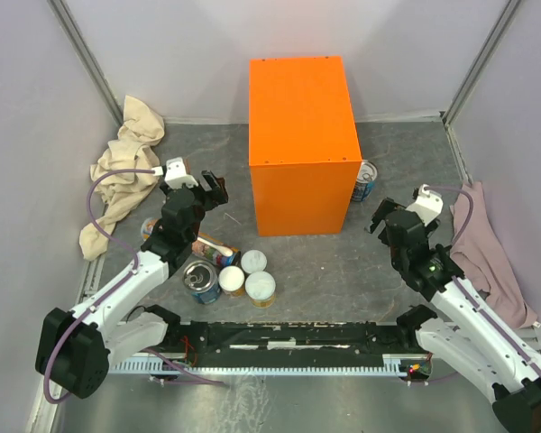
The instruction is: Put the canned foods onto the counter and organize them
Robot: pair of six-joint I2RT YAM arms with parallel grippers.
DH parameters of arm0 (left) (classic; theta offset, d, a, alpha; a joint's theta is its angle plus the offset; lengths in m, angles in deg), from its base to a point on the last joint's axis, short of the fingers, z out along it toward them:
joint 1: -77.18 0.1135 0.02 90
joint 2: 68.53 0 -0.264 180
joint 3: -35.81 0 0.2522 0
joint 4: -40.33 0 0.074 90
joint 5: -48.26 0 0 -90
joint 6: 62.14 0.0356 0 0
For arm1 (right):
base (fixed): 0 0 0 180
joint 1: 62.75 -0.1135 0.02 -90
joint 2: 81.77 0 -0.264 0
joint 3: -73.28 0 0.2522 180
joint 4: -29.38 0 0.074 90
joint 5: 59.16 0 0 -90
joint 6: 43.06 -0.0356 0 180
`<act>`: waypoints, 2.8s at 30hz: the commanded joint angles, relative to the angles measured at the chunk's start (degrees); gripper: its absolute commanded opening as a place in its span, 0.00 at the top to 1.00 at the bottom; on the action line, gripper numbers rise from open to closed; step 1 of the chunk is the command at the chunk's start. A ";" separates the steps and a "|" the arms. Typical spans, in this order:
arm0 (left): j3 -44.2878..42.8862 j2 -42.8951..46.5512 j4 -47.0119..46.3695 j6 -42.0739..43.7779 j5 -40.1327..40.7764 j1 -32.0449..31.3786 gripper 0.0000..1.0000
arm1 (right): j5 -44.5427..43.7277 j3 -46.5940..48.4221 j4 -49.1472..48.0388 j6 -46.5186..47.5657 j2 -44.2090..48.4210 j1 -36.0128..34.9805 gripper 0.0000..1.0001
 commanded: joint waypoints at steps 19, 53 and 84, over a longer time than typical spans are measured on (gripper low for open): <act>-0.61 0.84 1.22 1.82 2.10 -0.14 0.07 | 8.62 -1.44 -1.19 6.31 14.40 -0.93 0.02; -4.10 -1.96 5.25 0.91 0.37 -0.03 0.07 | -0.05 6.53 -11.80 12.21 -19.32 -56.66 0.01; -8.61 -0.33 13.07 -0.95 2.97 1.22 0.05 | 2.56 16.96 -20.85 20.01 -35.68 -62.12 0.00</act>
